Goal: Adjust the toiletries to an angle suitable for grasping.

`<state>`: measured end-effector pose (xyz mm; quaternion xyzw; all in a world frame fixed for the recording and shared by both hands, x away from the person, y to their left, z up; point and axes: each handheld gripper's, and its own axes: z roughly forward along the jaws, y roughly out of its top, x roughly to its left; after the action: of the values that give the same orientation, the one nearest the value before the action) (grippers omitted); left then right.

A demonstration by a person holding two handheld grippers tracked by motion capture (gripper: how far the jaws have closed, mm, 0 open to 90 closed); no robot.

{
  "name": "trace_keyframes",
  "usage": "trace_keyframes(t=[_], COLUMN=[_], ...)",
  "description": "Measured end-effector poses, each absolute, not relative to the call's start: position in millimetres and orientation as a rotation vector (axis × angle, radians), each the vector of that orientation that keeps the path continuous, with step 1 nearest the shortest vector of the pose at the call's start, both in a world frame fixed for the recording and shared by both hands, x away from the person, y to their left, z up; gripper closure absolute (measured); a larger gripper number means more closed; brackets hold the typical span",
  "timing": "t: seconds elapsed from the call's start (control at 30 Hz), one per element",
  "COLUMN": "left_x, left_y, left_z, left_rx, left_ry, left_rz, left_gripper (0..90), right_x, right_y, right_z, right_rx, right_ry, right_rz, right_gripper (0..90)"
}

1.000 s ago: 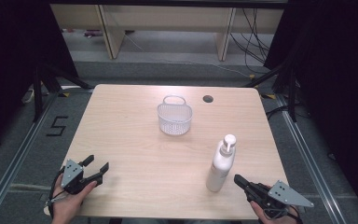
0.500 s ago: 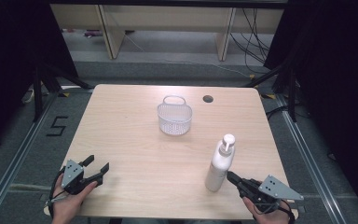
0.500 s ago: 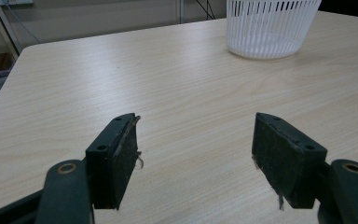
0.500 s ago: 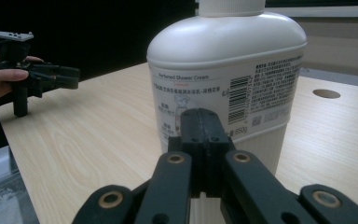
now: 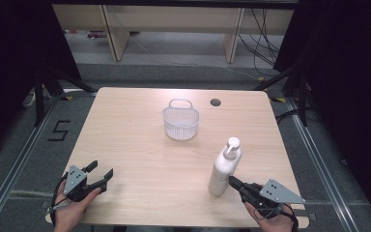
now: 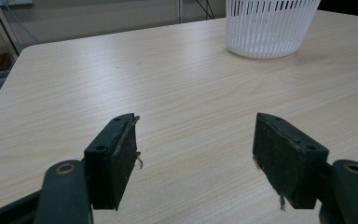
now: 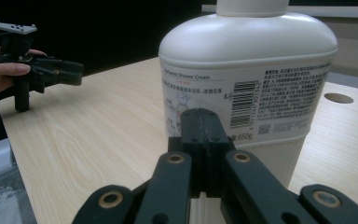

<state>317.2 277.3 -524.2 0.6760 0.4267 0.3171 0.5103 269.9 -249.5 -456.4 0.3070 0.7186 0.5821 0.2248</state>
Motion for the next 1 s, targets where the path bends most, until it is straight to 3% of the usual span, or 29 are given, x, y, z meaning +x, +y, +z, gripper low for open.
trace_keyframes(t=[1.0], left_x=[316], left_y=[279], left_z=[-524], left_rx=[1.631], left_ry=[1.029], left_rz=[0.762], left_gripper=[30.0], right_x=[284], right_y=[-214], right_z=[-457], right_rx=[0.859], right_ry=[1.987], right_rz=[1.560], right_gripper=[90.0])
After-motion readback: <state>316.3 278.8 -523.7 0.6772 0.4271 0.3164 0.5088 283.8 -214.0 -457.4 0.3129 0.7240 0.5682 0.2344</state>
